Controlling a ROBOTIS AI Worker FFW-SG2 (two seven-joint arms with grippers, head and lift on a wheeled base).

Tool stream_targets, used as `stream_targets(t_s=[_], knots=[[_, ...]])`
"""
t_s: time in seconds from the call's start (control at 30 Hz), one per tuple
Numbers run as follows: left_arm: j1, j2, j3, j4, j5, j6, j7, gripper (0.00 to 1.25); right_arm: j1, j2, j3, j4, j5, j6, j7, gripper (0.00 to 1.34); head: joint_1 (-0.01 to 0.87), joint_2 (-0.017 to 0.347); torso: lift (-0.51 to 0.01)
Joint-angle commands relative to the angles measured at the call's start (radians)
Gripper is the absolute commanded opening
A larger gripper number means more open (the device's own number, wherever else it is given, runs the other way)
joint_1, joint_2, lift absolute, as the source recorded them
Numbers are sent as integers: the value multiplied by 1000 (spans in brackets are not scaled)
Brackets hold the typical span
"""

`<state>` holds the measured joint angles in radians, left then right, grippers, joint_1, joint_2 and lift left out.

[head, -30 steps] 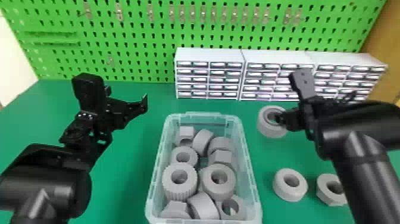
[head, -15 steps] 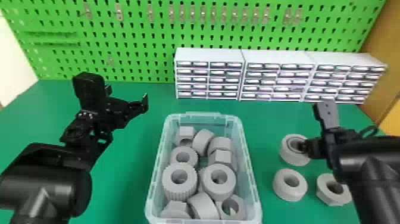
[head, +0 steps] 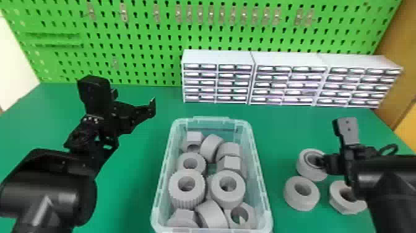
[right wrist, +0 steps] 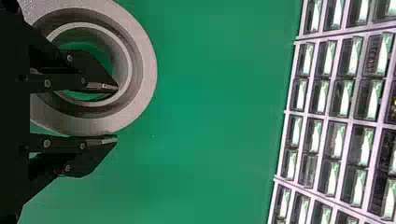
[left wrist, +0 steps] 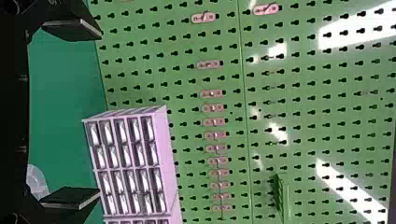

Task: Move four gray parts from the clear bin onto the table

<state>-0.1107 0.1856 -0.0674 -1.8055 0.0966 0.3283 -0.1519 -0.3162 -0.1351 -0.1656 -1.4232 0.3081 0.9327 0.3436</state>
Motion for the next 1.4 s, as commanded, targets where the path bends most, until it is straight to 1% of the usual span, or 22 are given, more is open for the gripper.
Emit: stream_targets(t_s=[0.0, 0.33, 0.47, 0.53, 0.57, 0.63, 1.13, 1.27, 1.37], knots=[[0, 0, 0, 0, 0, 0, 0, 1143, -3, 0, -8, 20, 8, -8, 0, 169, 678, 34, -50], [-1, -2, 0, 0, 0, 0, 0, 1143, -4, 2, -8, 33, 11, -9, 0, 173, 678, 34, -50], [0, -2, 0, 0, 0, 0, 0, 1143, -6, 0, 0, 35, 16, -6, 0, 285, 678, 34, -50], [-1, -2, 0, 0, 0, 0, 0, 1143, -6, 2, 2, 37, 17, -5, 0, 377, 678, 34, -50], [-1, -2, 0, 0, 0, 0, 0, 1141, -6, 0, 2, 40, 17, -5, 0, 456, 678, 34, -50], [-1, -2, 0, 0, 0, 0, 0, 1141, -8, 0, 2, 43, 16, -5, 0, 519, 678, 34, -50], [0, -5, 3, 2, -1, 0, 0, 1141, -8, 0, 3, 49, 17, -5, 0, 607, 678, 34, -50], [2, -5, 8, 0, 0, 0, 0, 1141, -9, -1, 9, 44, 6, -11, 0, 712, 678, 34, -50], [2, -5, 9, 0, 0, 0, 0, 1143, -12, -9, 25, 18, 6, -14, 0, 812, 678, 34, -50]])
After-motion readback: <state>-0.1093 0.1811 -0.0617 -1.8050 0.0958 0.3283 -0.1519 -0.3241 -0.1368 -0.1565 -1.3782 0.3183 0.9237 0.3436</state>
